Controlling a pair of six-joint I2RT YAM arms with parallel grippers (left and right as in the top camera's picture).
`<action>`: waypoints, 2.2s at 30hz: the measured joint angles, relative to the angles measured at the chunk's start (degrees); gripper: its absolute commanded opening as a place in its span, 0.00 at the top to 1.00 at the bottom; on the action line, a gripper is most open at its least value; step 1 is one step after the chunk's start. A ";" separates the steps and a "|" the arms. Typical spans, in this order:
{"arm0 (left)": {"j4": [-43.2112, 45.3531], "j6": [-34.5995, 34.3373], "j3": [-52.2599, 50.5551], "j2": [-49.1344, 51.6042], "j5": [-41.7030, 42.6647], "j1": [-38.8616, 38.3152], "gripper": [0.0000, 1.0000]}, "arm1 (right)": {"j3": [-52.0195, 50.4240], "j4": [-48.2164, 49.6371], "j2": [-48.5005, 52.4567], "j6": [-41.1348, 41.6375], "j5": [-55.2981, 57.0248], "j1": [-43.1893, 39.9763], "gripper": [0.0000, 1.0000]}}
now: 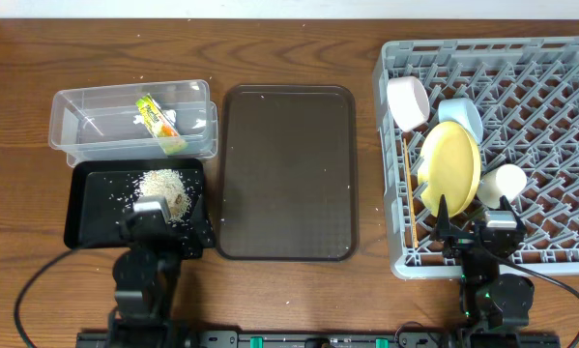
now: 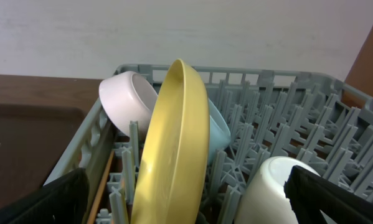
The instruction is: Sort waste into correct bins and load items into the dishwasher rack
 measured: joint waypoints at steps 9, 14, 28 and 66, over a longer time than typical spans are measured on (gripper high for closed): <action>9.55 0.98 -9.14 -10.03 -0.15 0.00 0.01 | 0.00 0.02 0.00 0.00 0.00 0.00 0.01; 10.80 4.24 -10.25 -10.23 -0.04 0.00 0.01 | 0.00 0.02 0.02 0.00 0.00 0.00 0.01; 10.78 6.10 -10.25 -10.23 -0.11 0.00 0.01 | 0.00 0.02 0.02 0.00 0.00 0.00 0.01; 10.75 6.93 -10.25 -10.23 -0.13 0.00 0.01 | 0.00 0.02 0.02 0.00 0.00 0.00 0.01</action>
